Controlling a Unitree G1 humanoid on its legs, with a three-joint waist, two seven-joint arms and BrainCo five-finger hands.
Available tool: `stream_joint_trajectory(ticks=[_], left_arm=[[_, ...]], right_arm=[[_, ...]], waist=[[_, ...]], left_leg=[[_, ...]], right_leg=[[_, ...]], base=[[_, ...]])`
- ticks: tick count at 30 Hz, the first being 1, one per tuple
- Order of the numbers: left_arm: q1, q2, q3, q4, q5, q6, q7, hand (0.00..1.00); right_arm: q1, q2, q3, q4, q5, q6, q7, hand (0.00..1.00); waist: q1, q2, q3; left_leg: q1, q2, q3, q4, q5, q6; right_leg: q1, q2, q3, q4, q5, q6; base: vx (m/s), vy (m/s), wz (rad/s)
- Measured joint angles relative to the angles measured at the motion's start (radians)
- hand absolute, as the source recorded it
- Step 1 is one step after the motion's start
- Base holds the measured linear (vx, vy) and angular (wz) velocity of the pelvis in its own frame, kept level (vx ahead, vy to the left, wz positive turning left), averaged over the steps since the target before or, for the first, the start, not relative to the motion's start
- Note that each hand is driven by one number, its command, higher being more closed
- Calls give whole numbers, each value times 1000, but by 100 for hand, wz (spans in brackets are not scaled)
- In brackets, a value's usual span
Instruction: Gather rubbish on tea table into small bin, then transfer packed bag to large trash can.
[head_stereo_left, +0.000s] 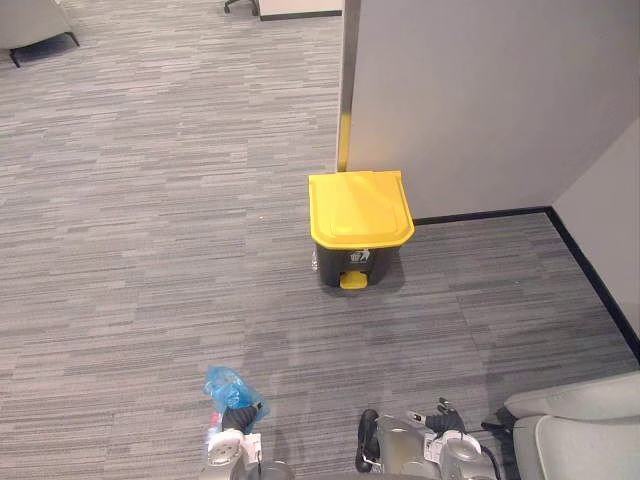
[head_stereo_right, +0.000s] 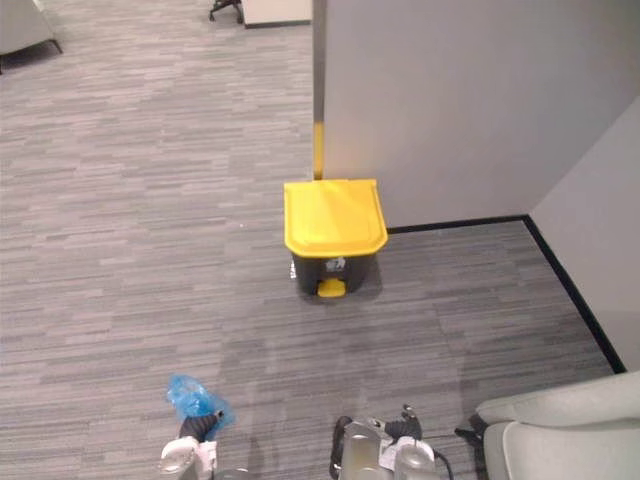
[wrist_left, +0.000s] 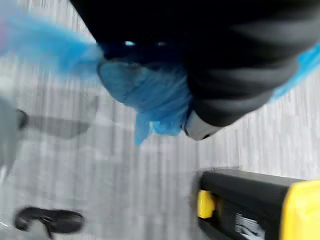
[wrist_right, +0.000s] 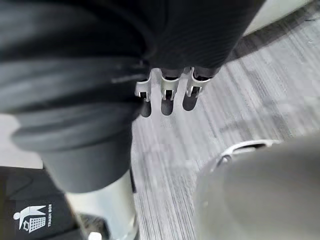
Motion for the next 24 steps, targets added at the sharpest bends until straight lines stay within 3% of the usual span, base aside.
stream_joint_trajectory(ticks=[2,4,5,7,8,11,13,15,17,20,23,24], left_arm=[[10,6,1,-31,0,0,-1,100],[9,5,-1,-36,0,0,-2,100],[6,2,-2,-37,0,0,-3,100],[-1,0,-11,-31,0,0,-7,100],[-7,6,-19,-14,0,1,-10,100],[-17,45,-51,2,0,0,-11,100],[-18,54,-62,35,1,1,-14,100],[-10,63,-70,54,1,2,-19,100],[-5,71,-86,63,1,3,-19,100],[2,86,-84,68,1,4,-13,100],[10,90,-77,72,0,6,-4,100],[9,99,-77,71,0,4,-3,100]], right_arm=[[10,15,3,-5,2,0,-1,0],[3,22,-5,-5,2,0,-1,0],[2,23,-12,-4,2,0,-1,0],[2,13,-25,-2,2,0,-6,0],[2,16,-34,14,3,5,-9,0],[8,25,-34,32,1,9,-8,0],[-2,22,-42,41,1,10,-8,0],[-5,30,-40,41,-1,9,-1,0],[-10,29,-40,41,-2,8,2,0],[-12,21,-22,40,-2,8,3,0],[-17,12,-9,40,-3,7,2,0],[-13,15,-6,43,-2,8,2,0]], waist=[[20,-11,1],[30,-18,1],[31,-19,1],[30,-5,-8],[34,-25,-7],[27,-58,-26],[28,-53,-23],[28,-49,-20],[22,-47,-18],[18,-48,-17],[12,-46,-15],[10,-66,-18]], left_leg=[[-75,27,47,79,-27,36],[-123,22,93,-26,-51,67],[-135,5,110,-160,-51,72],[-132,-32,112,-440,39,80],[-106,-70,120,-490,118,76],[-77,-136,149,-528,102,111],[-29,-153,164,-548,75,127],[61,-171,192,-597,62,136],[112,-188,200,-626,55,149],[169,-182,192,-664,27,153],[201,-162,176,-676,11,126],[211,-175,162,-679,4,90]], right_leg=[[51,6,2,-26,-11,-3],[91,-2,10,-61,-5,15],[109,-11,21,-78,-4,28],[115,-27,40,-85,-12,69],[118,-44,73,-94,-11,101],[159,-99,90,-174,19,138],[148,-121,113,-96,27,152],[56,-154,160,155,48,175],[-15,-183,171,339,92,168],[-84,-175,119,427,-6,140],[-121,-123,48,253,-25,111],[-119,-92,60,52,65,87]], base=[[258,-8,-24],[280,71,-18],[301,152,-25],[346,220,-26],[305,194,-11],[299,187,-5],[239,178,-25],[177,182,-30],[144,96,-9],[127,1,-1],[177,-124,18],[248,-194,30]])
